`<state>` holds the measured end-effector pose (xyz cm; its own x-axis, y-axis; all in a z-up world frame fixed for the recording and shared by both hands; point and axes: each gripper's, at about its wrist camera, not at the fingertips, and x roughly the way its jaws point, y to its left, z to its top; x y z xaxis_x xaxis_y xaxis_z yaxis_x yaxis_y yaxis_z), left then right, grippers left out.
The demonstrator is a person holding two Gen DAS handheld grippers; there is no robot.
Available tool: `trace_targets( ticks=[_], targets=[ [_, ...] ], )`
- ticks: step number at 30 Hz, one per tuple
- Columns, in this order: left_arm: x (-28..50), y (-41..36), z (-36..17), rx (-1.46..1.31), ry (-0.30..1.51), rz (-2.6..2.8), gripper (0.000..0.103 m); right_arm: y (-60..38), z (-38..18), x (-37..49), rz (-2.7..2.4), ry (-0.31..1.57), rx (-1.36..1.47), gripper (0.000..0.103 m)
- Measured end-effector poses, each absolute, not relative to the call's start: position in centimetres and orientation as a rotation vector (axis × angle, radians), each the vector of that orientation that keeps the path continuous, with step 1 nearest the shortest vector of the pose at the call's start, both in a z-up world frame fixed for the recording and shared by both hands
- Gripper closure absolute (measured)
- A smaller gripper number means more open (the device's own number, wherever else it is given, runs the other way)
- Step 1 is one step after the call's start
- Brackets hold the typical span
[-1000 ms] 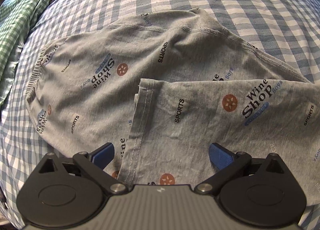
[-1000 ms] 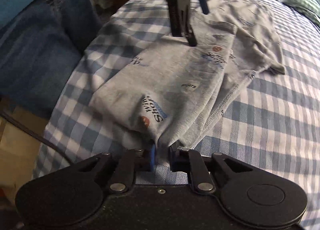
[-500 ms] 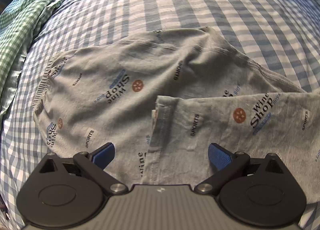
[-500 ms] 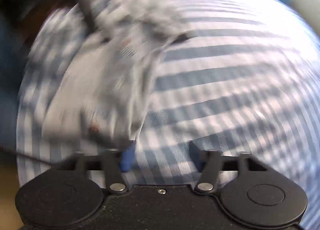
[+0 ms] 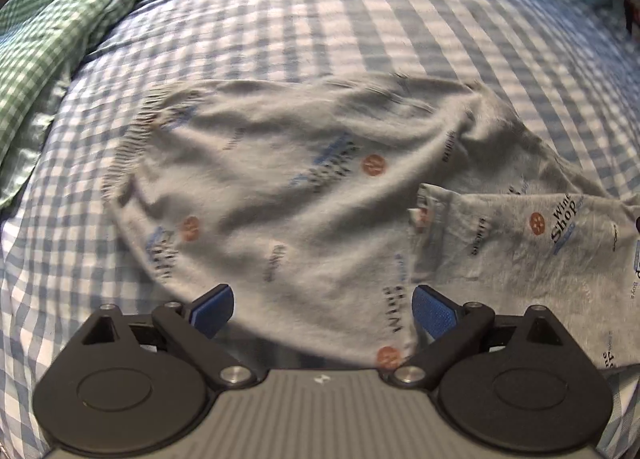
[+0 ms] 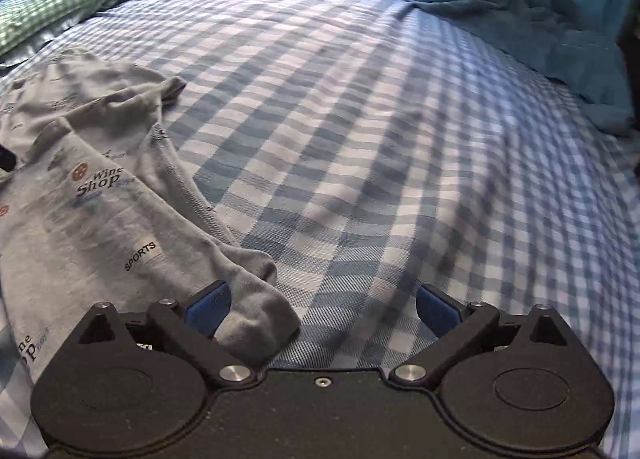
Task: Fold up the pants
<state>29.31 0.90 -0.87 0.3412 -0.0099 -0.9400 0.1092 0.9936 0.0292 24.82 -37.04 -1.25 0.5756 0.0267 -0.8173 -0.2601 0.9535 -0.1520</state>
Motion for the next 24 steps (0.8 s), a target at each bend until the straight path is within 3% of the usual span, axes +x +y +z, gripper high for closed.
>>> trace_targets(
  ticks=[4,15,19,24],
  targets=[
    [27.8,6.7,-0.2,-0.019,1.181,-0.023,0.003,-34.6,1.1,23.3,0.108,0.823,-0.066,0.001],
    [29.4,18.5,-1.2,-0.094,1.010,0.044,0.003,-19.8,2.5,23.1,-0.028,0.845,0.083,0.001],
    [31.8,19.8,-1.6,-0.158,0.993,-0.044,0.023,-17.0,2.9,21.6,-0.093,0.895,0.045,0.001],
    [32.9,20.3,-2.9,-0.296,1.017,-0.134,0.026,-18.2,3.0,18.7,-0.249,0.948,-0.033,0.001]
  ],
)
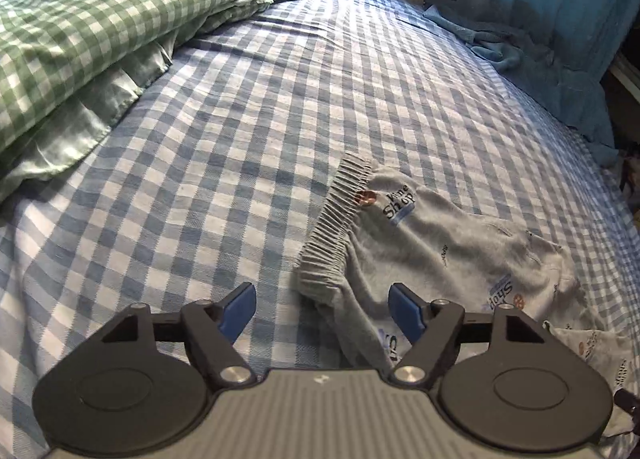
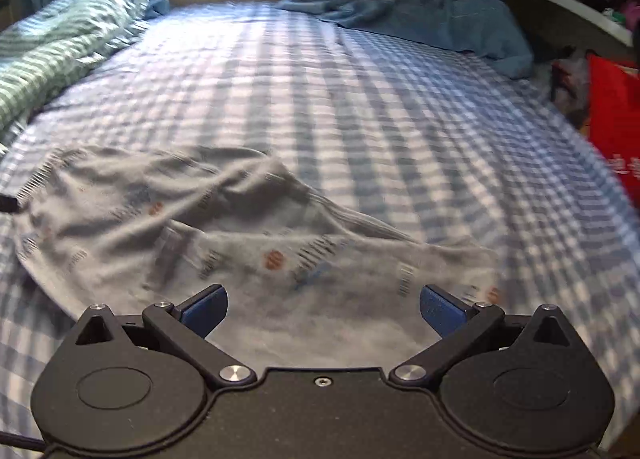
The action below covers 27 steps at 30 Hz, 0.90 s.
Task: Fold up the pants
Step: 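Grasp the waistband with the left gripper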
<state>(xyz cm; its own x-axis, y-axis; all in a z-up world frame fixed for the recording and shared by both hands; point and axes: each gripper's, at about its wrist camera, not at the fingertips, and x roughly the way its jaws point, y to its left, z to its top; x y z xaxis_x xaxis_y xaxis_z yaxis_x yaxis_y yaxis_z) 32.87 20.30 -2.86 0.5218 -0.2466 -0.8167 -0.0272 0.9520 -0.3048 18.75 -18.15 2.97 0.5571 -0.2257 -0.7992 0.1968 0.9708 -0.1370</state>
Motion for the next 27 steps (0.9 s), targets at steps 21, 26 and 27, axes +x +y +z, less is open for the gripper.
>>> trace_targets(
  ticks=[21,26,27],
  targets=[
    [35.2,21.5,-6.4,-0.597,0.991,-0.039,0.036,-15.0,3.3,21.5,-0.098,0.770,-0.123,0.001],
    [35.3,19.8,-6.0,-0.516,1.004,0.024,0.047,-11.8,0.5,22.4,-0.062,0.859,-0.090,0.001],
    [35.2,19.5,-5.8,-0.496,1.007,0.050,0.054,-11.5,0.2,22.5,-0.059,0.866,-0.086,0.001]
  ],
)
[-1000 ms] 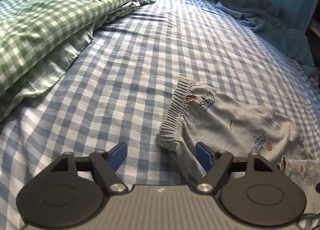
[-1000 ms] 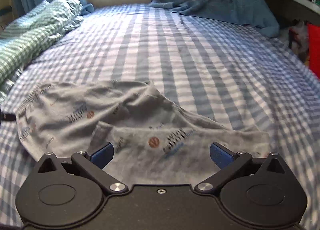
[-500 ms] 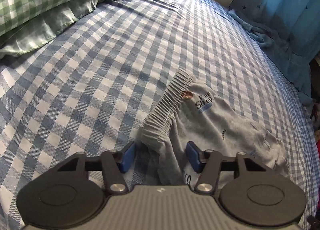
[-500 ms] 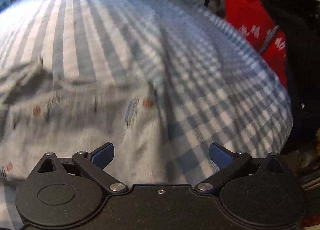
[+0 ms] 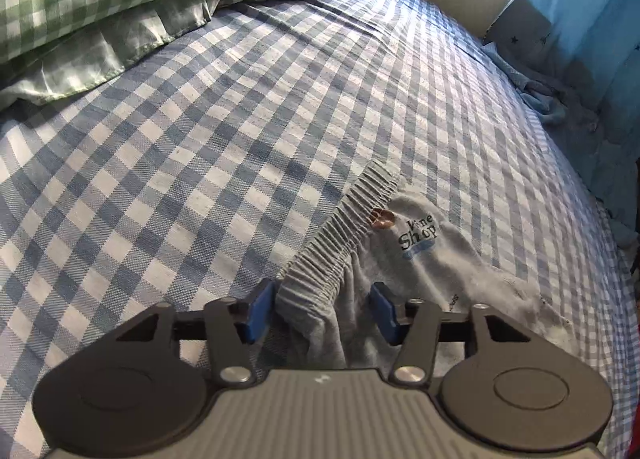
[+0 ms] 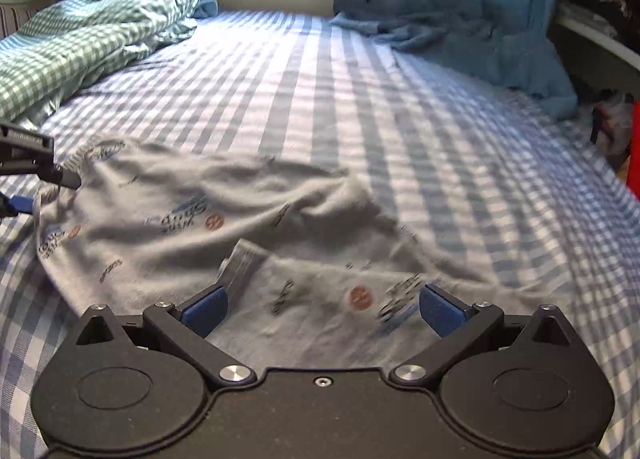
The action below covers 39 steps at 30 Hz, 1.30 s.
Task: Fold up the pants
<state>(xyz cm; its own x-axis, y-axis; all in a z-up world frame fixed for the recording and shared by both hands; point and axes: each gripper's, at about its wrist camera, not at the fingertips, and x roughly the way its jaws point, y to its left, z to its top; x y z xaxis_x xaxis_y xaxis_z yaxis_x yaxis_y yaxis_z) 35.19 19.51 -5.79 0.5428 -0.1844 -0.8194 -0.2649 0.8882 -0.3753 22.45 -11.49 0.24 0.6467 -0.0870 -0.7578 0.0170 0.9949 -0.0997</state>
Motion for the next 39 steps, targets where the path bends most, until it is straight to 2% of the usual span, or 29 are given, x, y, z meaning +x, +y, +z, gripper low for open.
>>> trace_targets(
  ticks=[1,4,9,12,18,29,39],
  targets=[
    [35.1,19.4,-5.8,-0.495,1.008,0.065,0.061,-10.9,0.3,22.3,-0.054,0.871,-0.083,0.001],
    [34.3,19.4,-5.2,-0.525,0.974,0.104,0.076,-10.2,0.2,22.1,-0.034,0.888,-0.074,0.001],
    [33.0,16.1,-2.7,-0.272,0.876,0.088,0.081,-10.2,0.1,21.4,-0.015,0.883,-0.086,0.001],
    [32.4,13.8,-1.0,-0.120,0.816,0.032,0.082,-10.4,0.0,21.3,-0.004,0.883,-0.092,0.001],
    [32.1,11.6,1.1,0.012,0.760,-0.051,0.082,-9.9,-1.8,21.1,0.038,0.896,-0.143,0.001],
    [31.0,10.0,5.1,-0.056,0.738,-0.197,0.084,-10.7,-1.8,21.2,0.034,0.858,-0.115,0.001],
    [27.8,0.3,9.1,0.030,0.655,-0.496,0.085,-16.0,1.8,17.7,-0.078,0.773,-0.168,0.001]
  ],
)
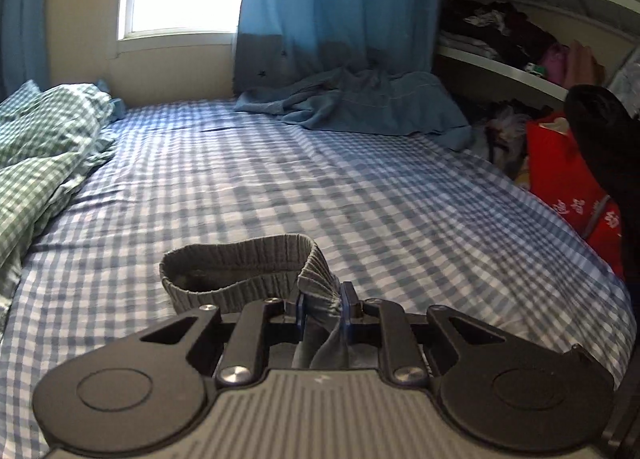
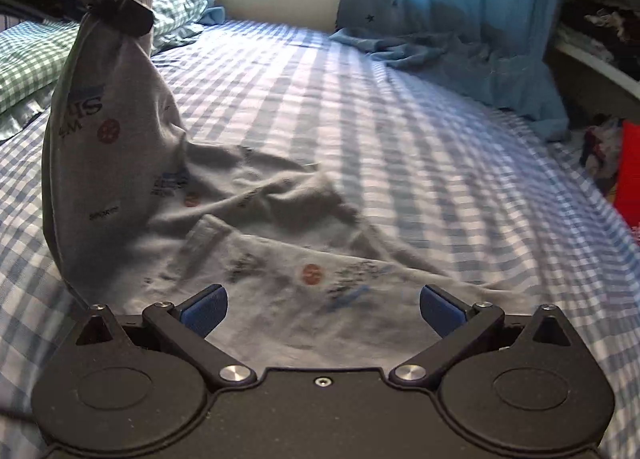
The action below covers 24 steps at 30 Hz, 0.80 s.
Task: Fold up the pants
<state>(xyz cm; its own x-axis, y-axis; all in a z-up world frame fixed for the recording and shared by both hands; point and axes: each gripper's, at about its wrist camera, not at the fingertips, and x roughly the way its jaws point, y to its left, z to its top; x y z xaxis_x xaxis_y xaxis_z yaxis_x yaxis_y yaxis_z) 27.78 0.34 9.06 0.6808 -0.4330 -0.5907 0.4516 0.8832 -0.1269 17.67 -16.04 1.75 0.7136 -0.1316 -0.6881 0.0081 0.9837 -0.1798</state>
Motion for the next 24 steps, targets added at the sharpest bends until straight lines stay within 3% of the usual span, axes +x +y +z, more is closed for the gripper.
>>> trace_targets(
  ticks=[7,17,20,22,24],
  targets=[
    [24.2,-8.9,7.8,0.192,0.661,-0.724,0.086,-23.3,2.4,13.6,-0.227,0.789,-0.108,0.001],
    [20.5,-20.6,1.1,0.367,0.824,-0.838,0.087,-32.0,1.0,8.7,-0.318,0.857,-0.099,0.001],
    [20.1,-21.7,-0.5,0.411,0.874,-0.825,0.083,-33.8,0.5,8.2,-0.308,0.874,-0.118,0.001],
    [19.7,-21.4,-0.5,0.386,0.880,-0.837,0.061,-34.7,0.4,8.1,-0.291,0.877,-0.137,0.001],
    [19.2,-21.0,-0.5,0.374,0.870,-0.832,0.052,-35.5,0.2,8.3,-0.273,0.880,-0.155,0.001]
  ],
)
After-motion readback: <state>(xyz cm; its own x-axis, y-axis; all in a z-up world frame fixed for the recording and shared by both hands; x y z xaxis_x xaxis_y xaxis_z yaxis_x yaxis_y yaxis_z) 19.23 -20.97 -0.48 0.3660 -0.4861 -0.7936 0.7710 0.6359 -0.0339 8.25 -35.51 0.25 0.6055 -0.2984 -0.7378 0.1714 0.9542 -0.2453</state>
